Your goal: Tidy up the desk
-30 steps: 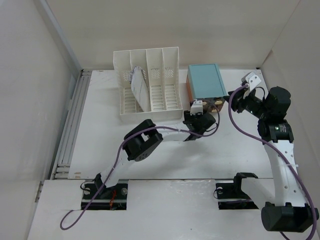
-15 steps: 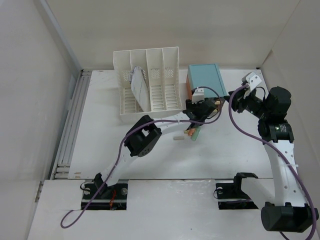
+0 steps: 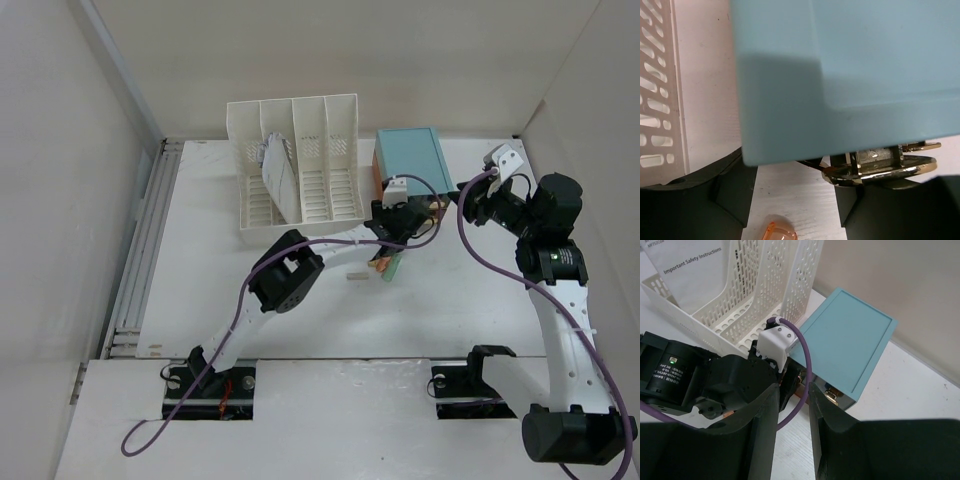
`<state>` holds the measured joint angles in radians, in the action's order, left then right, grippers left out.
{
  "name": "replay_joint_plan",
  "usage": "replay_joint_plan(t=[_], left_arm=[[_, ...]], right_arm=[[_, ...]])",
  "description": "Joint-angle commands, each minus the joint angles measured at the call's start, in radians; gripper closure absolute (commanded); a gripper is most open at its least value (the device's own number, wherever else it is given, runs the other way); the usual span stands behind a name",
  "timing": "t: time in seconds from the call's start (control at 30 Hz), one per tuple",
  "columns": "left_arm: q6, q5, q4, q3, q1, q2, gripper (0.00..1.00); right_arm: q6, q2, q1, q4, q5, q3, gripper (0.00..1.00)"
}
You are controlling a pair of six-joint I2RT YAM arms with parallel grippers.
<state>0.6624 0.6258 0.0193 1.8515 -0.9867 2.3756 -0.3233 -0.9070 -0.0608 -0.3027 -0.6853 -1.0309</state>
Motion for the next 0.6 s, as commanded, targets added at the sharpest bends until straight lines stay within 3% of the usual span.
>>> replay_joint_plan(t=[0.0,0.13,0.27,0.47,0.57], left_arm=[[-0.009,-0.006,-0.024,0.063,0.011,0.016,0.49],[-0.018,-0.015,-0.024,0.086,0.011,0.027,0.57],[-0.027,-0.047,-0.024,0.106,0.011,0.036,0.58],[-0.027,-0.095,-0.033,0.097,0.011,0.047,0.73],[-0.04,-0.121,-0.057,0.071,0.011,0.047,0.74]], right_arm=[[-0.003,0.013,-0.008,0.047,-0.017,0.0,0.65],[-0.003,0.013,-0.008,0.047,-0.017,0.0,0.65],[-0.003,0.013,-0.017,0.037,-0.017,0.0,0.65],[-0.003,0.013,-0.017,0.037,-0.017,0.0,0.65],[-0.003,0.013,-0.017,0.037,-0.017,0.0,0.65]])
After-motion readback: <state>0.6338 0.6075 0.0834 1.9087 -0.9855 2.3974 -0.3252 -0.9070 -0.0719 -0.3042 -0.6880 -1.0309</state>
